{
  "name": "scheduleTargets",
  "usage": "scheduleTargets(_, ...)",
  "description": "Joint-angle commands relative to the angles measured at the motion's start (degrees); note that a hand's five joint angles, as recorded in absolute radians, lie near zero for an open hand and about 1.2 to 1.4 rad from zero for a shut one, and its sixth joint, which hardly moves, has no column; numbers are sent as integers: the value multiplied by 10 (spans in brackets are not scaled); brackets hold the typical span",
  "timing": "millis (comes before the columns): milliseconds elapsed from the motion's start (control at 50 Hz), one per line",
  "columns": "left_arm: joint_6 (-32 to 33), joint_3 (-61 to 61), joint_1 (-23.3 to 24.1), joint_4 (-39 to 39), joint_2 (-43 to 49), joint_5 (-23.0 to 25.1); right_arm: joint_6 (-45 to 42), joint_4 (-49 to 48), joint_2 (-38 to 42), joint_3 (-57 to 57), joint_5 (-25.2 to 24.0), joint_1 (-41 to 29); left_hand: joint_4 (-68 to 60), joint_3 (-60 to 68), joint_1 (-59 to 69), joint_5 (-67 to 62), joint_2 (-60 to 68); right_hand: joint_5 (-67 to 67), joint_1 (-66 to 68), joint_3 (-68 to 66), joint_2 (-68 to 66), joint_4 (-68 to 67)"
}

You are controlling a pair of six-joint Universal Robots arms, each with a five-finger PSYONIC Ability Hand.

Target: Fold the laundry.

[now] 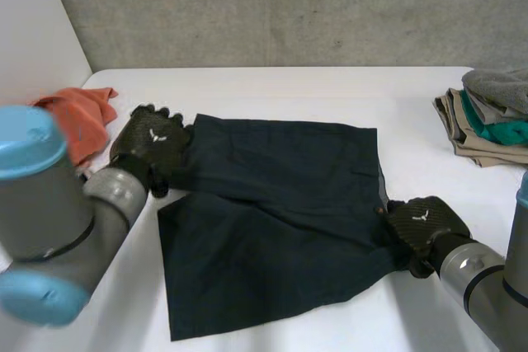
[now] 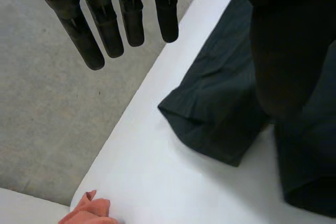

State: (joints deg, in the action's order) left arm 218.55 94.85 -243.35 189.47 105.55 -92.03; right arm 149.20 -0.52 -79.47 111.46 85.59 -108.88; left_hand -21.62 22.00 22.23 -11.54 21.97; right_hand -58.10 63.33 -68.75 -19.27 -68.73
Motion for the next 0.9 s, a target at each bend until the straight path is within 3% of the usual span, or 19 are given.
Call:
scheduleTargets(20, -104, 155, 45, -17, -150, 2, 113, 3, -3, -25, -3, 0, -26, 22, 19, -26, 22, -119, 167, -112, -607, -113)
scheduleTargets(160, -203, 207, 82, -104, -208, 0, 191, 2, -2, -53, -14, 9, -27, 23, 21, -28, 24, -119, 167, -112, -607, -113)
scheduleTargets(260, -272, 211, 94, -181, -203, 1, 219, -4, 0, -57, -14, 18, -29, 25, 23, -30, 25, -119, 167, -112, -607, -113)
scheduleTargets(340, -285, 214, 98, -200, -171, -1, 238, -7, 4, -58, -11, 21, -27, 23, 21, -28, 24, -119, 167, -112, -607, -113)
scheduleTargets(540, -287, 207, 99, -142, -75, -6, 280, -43, 7, -56, -12, 24, -46, 42, 40, -46, 42, -119, 167, -112, -607, -113)
scheduleTargets(680, -287, 197, 101, -80, -25, -31, 277, -42, 9, -55, -14, 23, -143, 139, 137, -144, 140, -119, 167, -112, -607, -113)
scheduleTargets(900, -279, 182, 142, -41, 8, -52, 275, -42, 9, -54, -15, 20, -185, 182, 179, -186, 182, -119, 167, -112, -607, -113)
